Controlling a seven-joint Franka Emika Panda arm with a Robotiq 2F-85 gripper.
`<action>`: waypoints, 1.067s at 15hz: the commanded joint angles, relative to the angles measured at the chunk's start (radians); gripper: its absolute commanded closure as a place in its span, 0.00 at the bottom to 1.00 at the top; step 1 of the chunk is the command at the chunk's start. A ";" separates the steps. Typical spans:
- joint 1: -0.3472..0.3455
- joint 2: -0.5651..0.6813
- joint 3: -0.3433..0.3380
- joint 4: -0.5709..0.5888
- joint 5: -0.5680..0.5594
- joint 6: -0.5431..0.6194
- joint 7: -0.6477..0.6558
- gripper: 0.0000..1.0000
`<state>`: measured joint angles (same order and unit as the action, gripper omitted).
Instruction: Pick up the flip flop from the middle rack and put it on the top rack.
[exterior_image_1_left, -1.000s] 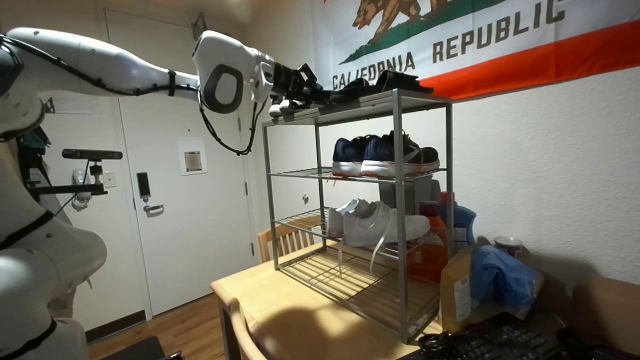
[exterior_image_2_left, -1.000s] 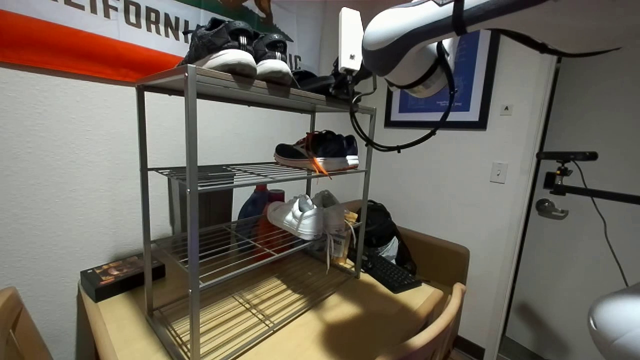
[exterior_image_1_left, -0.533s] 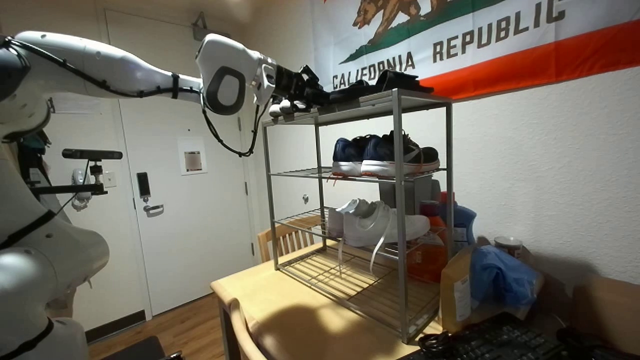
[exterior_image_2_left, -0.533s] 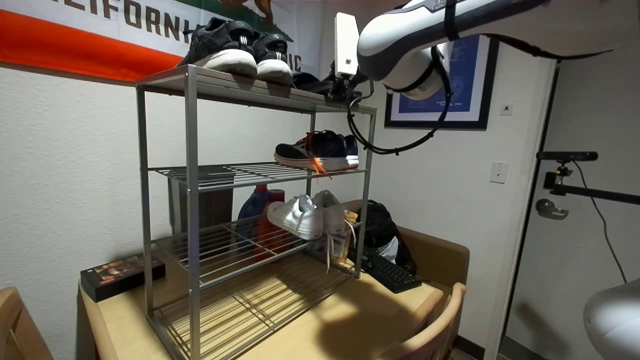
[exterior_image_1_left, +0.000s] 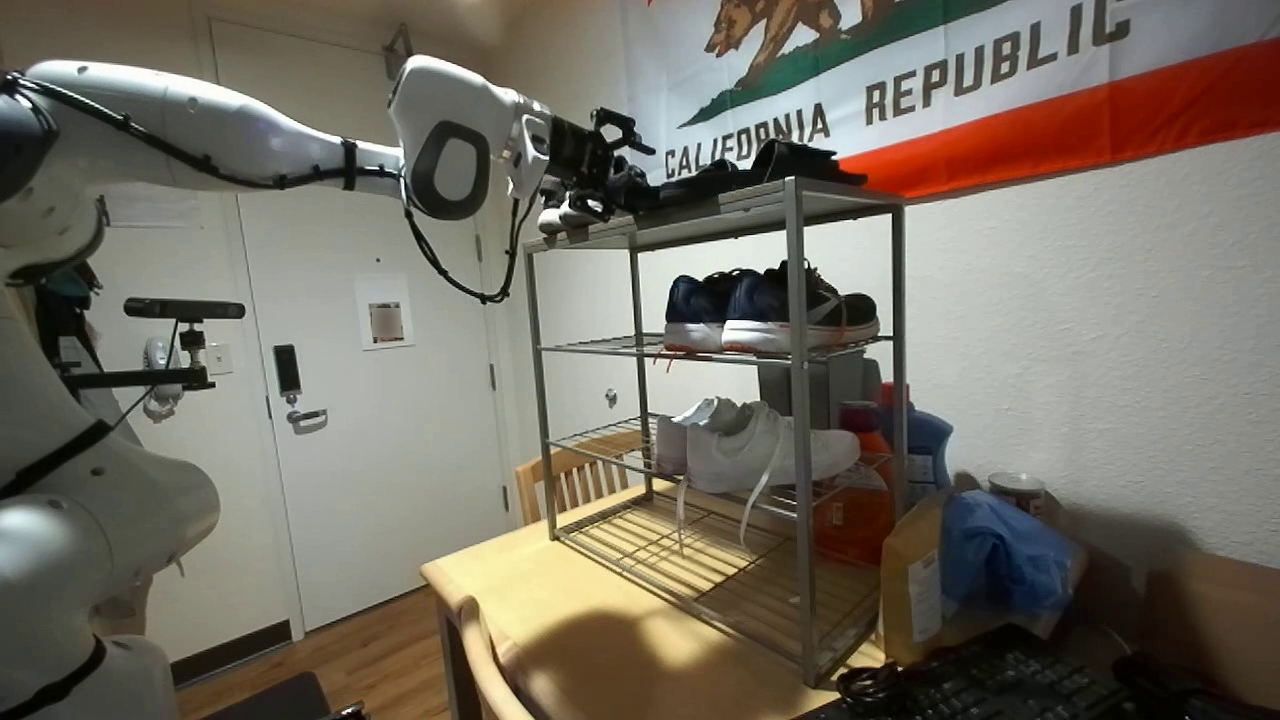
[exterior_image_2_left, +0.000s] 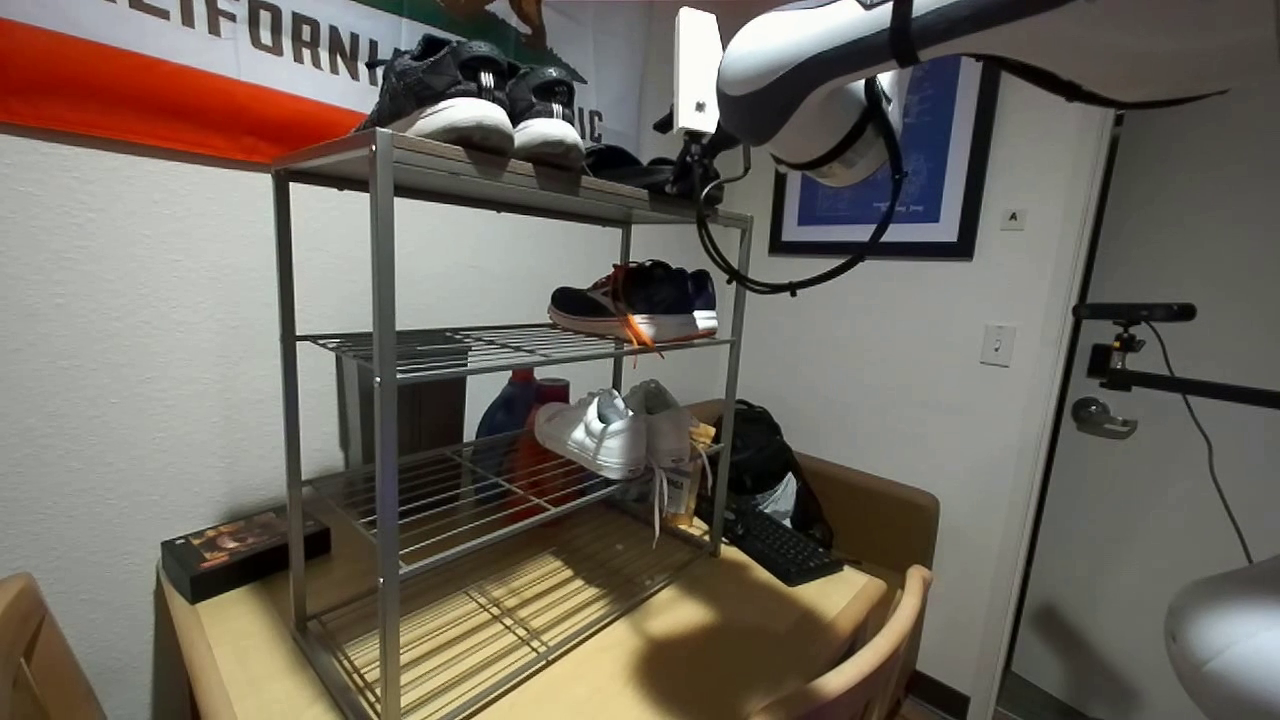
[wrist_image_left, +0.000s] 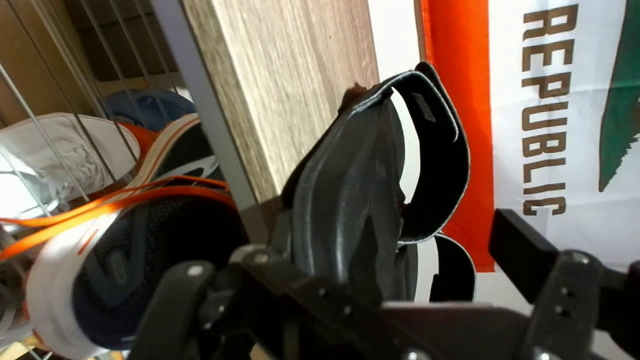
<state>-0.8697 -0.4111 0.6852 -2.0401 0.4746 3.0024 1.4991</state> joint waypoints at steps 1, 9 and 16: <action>0.041 -0.035 -0.050 -0.006 0.033 -0.042 -0.009 0.00; 0.177 -0.115 -0.167 -0.107 0.044 -0.067 -0.082 0.00; 0.488 -0.199 -0.421 -0.289 -0.183 -0.043 -0.080 0.00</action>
<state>-0.4790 -0.5427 0.3487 -2.2451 0.3364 2.9621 1.4365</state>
